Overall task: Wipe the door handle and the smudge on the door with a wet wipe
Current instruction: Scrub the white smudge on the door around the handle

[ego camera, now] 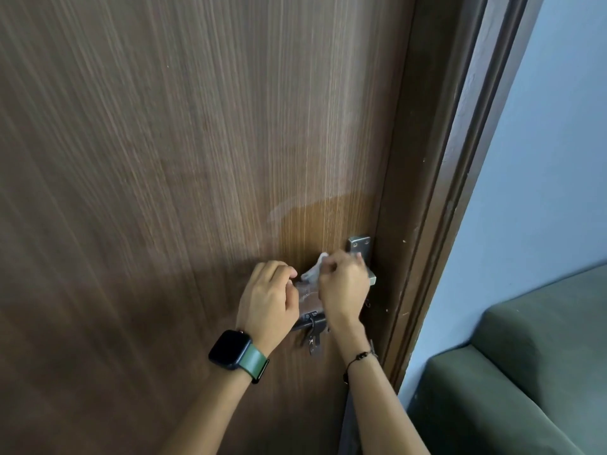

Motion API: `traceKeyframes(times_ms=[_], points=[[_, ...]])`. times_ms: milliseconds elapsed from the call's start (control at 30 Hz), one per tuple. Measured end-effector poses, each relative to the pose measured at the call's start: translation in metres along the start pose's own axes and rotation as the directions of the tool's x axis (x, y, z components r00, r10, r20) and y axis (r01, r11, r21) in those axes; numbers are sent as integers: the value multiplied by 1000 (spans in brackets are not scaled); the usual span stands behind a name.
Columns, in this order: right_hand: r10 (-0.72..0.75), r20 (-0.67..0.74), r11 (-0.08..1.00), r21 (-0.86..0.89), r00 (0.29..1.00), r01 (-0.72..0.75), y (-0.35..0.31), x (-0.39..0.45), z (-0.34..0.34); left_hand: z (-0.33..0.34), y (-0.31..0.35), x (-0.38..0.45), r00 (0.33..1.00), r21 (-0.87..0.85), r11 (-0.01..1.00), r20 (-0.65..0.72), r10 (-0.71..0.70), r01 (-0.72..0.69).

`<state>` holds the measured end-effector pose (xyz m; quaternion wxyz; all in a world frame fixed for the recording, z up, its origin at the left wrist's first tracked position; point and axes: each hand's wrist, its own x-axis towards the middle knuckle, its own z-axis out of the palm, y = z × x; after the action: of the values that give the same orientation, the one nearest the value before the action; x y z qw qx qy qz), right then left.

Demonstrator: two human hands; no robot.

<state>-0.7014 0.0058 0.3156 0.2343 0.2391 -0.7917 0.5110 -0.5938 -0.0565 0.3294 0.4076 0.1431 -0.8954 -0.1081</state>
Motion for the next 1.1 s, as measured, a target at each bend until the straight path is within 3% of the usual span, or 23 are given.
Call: traceKeyframes(times_ms=[100, 167, 233, 367, 433, 533, 600, 700, 800, 900, 1000, 1067, 1100], points=[[24, -241, 998, 56, 970, -11, -9, 42, -20, -2, -1, -1, 1000, 12, 1000, 14, -5, 4], [53, -273, 997, 73, 961, -34, -17, 62, -16, -2, -2, -1, 1000, 20, 1000, 4, -7, 7], [13, -204, 998, 58, 979, -1, -31, 47, 1, -3, -2, 0, 1000, 30, 999, -5, -10, 11], [-313, 24, 950, 9, 950, 312, -25, -8, 20, -4, -3, 1, 1000, 45, 999, 5, -12, 12], [-306, 31, 952, 26, 951, 305, -7, 10, 3, -6, -7, -1, 1000, 47, 999, -2, -11, 11], [-179, -177, 983, 11, 968, 184, 10, 55, -21, -9, -11, -3, 999, 32, 999, -16, -35, 35], [-146, -211, 989, -44, 967, 139, 6, 60, -16, -9, -10, -2, 999, 26, 999, -24, -45, 45], [-267, -104, 961, -109, 958, 256, -3, 13, 15, -8, -6, 0, 999, 23, 999, -32, -33, 34], [-384, 56, 922, -30, 921, 386, 9, -17, 18, -9, -1, 4, 999, 13, 1000, -29, -15, 15], [-197, -161, 975, 73, 967, 210, 15, 21, -6, -10, -1, 5, 1000, 9, 1000, -28, -11, 11], [5, -326, 990, 132, 945, 40, 6, 62, -10, -9, 0, 5, 1000, 5, 1000, -24, -13, 13], [13, -333, 990, 135, 943, 34, -7, 52, 6, -6, 0, 3, 1000, 6, 1000, -27, -15, 16], [-60, -302, 989, 114, 951, 98, -11, 36, 17, -5, 0, 2, 999, 11, 1000, -31, -17, 17]])
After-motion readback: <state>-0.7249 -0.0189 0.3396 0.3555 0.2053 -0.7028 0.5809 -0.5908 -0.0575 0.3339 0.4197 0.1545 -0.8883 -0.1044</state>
